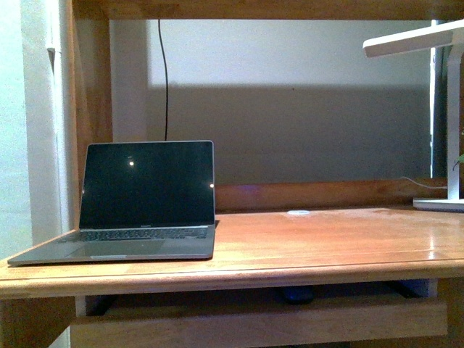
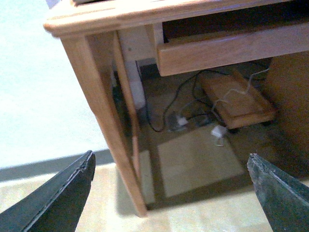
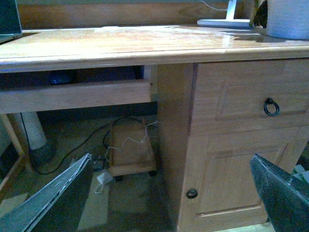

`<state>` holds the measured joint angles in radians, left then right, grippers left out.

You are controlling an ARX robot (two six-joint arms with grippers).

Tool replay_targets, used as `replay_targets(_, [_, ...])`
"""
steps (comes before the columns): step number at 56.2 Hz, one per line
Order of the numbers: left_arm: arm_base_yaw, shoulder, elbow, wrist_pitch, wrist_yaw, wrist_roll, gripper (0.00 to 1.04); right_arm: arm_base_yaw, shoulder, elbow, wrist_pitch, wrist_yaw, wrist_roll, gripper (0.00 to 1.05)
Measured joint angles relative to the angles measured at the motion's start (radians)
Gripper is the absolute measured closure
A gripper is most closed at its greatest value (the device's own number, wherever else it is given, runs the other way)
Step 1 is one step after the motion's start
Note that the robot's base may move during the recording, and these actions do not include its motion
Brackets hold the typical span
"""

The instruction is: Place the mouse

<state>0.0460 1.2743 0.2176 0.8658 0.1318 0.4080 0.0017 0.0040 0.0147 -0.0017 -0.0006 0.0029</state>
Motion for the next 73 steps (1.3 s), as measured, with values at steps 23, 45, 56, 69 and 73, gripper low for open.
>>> replay_targets(23, [-0.016, 0.737, 0.388, 0.416, 0.155, 0.847, 0.08, 0.0, 0.0, 0.0, 0.0, 0.0, 0.0, 0.07])
replay_targets(45, [-0.042, 0.926, 0.701, 0.286, 0.237, 1.096, 0.08, 0.0, 0.0, 0.0, 0.0, 0.0, 0.0, 0.07])
replay_targets(56, [-0.069, 1.017, 0.866, 0.209, 0.239, 1.142, 0.08, 0.0, 0.0, 0.0, 0.0, 0.0, 0.0, 0.07])
replay_targets(69, [-0.104, 1.072, 0.975, 0.124, 0.237, 1.177, 0.08, 0.0, 0.0, 0.0, 0.0, 0.0, 0.0, 0.07])
replay_targets(73, [-0.119, 1.046, 0.973, 0.043, 0.205, 1.166, 0.08, 0.0, 0.0, 0.0, 0.0, 0.0, 0.0, 0.07])
